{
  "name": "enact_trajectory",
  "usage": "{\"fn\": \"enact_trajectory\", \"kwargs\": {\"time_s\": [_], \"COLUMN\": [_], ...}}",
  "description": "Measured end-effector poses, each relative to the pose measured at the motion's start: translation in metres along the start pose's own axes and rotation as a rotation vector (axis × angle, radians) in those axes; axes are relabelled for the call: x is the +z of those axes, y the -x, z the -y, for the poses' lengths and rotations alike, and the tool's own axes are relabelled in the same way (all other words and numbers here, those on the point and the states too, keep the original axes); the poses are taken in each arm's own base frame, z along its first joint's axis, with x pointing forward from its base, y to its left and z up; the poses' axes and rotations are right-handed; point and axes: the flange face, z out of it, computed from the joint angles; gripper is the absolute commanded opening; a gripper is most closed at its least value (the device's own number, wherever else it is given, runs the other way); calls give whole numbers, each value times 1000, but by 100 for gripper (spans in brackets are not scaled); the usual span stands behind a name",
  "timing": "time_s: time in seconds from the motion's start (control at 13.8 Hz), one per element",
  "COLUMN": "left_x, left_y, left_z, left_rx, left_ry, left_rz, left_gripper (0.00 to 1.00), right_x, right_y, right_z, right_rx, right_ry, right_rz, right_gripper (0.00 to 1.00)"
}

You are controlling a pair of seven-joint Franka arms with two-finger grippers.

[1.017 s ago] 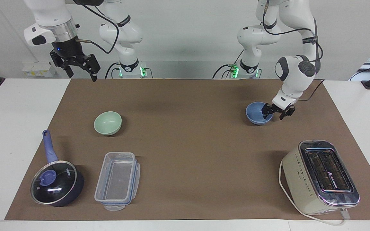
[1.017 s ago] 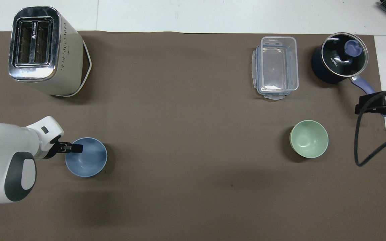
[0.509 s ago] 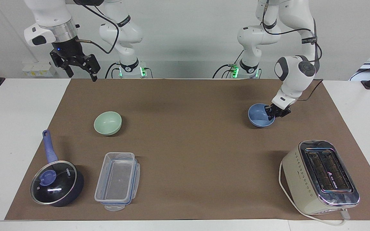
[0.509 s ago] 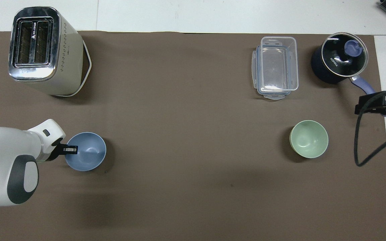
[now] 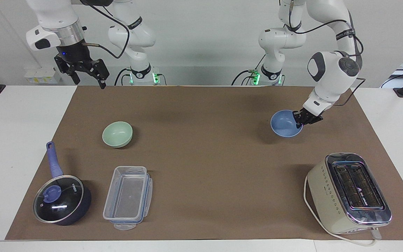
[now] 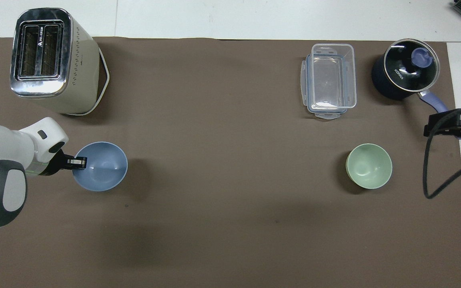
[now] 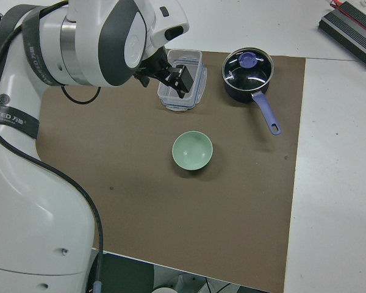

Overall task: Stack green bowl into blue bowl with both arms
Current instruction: 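Slide the blue bowl with the left gripper toward the table center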

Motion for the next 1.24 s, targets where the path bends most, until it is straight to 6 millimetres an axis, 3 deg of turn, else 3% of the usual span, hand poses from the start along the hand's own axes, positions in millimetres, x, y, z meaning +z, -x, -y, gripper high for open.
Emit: {"fn": "enact_trajectory", "kwargs": {"time_s": [0.36,0.65,0.94,1.24], "left_x": [2,10,36,75], "left_y": [1,11,28,47], "left_z": [-83,-166,-243,-297], "left_rx": [87,78,81,98], "left_ry": [5,21,59,95], "left_rz": [3,-38,-61,-68], "left_gripper": [0,0,0,0], "right_x": [0,1,1,2], "right_y": [0,-2,-3,-2], "right_z": [-2,-11,-11,-11], "right_rx": [-18,-26,-27,-27], "right_ry": [0,1,1,1], "right_rz": [1,1,2,3], "right_gripper": [100,100,100,100]}}
